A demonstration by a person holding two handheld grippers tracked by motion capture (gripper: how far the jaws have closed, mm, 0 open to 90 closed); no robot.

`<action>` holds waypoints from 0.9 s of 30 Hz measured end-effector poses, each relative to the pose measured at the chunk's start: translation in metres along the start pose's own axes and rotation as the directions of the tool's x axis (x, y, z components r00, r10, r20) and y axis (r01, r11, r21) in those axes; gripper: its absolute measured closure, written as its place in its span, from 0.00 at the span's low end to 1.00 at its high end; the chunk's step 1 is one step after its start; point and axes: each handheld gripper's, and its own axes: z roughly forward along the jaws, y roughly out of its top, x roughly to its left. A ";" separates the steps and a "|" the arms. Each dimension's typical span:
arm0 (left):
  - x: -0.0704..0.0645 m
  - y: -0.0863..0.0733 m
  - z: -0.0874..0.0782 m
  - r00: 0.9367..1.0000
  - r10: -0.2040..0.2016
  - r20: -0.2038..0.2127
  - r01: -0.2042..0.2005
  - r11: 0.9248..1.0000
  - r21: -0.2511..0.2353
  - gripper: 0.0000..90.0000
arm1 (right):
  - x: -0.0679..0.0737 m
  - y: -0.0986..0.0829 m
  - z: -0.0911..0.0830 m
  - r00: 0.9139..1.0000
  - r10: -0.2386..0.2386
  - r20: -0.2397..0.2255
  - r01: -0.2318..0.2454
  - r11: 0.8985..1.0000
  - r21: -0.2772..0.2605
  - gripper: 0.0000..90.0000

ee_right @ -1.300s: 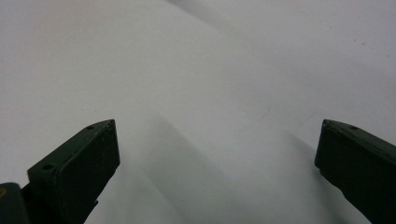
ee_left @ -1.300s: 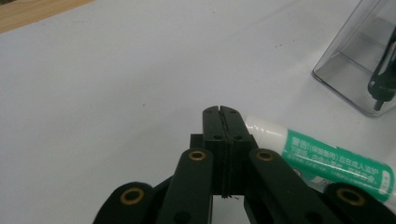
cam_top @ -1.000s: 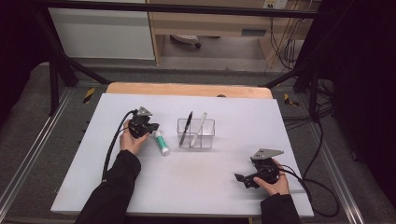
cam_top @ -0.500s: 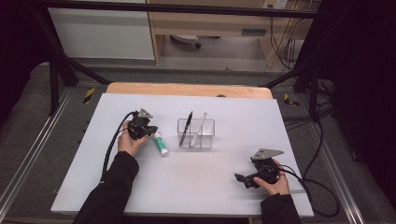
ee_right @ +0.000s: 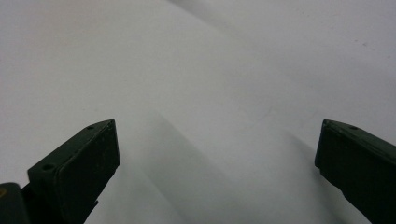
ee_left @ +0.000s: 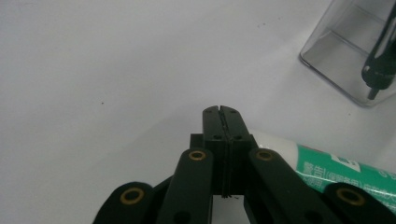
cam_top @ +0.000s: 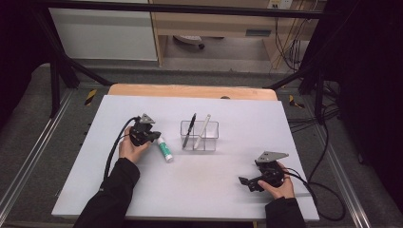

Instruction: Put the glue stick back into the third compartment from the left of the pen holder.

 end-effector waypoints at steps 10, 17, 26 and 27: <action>-0.016 -0.006 -0.002 0.999 -0.022 0.023 0.022 1.000 -0.019 0.99 | 0.000 0.000 0.000 1.000 0.001 -0.001 -0.001 1.000 -0.002 0.01; -0.030 -0.008 -0.003 0.999 -0.024 0.030 0.025 1.000 -0.016 0.99 | 0.000 0.000 0.000 1.000 0.001 -0.002 -0.001 1.000 -0.003 0.01; -0.046 -0.010 -0.004 0.998 -0.037 0.041 0.038 0.999 -0.022 0.99 | 0.000 0.000 -0.001 1.000 0.002 -0.003 -0.002 1.000 -0.005 0.01; -0.047 -0.010 -0.004 0.998 -0.040 0.042 0.041 0.999 -0.021 0.99 | 0.000 0.000 -0.001 1.000 0.004 -0.003 -0.004 1.000 -0.004 0.01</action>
